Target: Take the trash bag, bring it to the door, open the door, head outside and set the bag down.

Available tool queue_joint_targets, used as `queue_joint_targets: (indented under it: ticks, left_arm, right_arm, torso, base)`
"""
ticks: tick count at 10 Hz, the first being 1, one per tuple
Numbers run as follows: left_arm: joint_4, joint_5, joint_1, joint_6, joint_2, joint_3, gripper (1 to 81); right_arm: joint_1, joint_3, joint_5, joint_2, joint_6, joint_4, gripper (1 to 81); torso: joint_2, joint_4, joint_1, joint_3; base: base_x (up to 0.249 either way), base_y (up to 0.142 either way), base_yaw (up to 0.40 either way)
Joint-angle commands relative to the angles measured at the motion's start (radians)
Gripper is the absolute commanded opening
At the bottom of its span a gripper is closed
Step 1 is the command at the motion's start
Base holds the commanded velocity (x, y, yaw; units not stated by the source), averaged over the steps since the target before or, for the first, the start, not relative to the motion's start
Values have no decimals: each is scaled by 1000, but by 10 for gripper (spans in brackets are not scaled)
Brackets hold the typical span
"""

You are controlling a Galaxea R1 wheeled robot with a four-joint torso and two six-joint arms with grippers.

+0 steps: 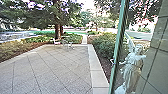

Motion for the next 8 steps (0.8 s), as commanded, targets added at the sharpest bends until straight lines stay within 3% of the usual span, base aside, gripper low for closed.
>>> queue_joint_targets:
  ticks: [1, 8]
  left_arm:
    - [3, 69, -53, 9, 12, 7, 10]
    - [3, 69, -53, 8, 13, 7, 10]
  right_arm:
    - [39, 17, -54, 20, -13, -15, 811]
    - [38, 17, -55, 19, -13, -12, 811]
  torso:
    - [0, 0, 0, 0]
    - [0, 0, 0, 0]
  base:
    - [110, 0, 0]
    - [110, 0, 0]
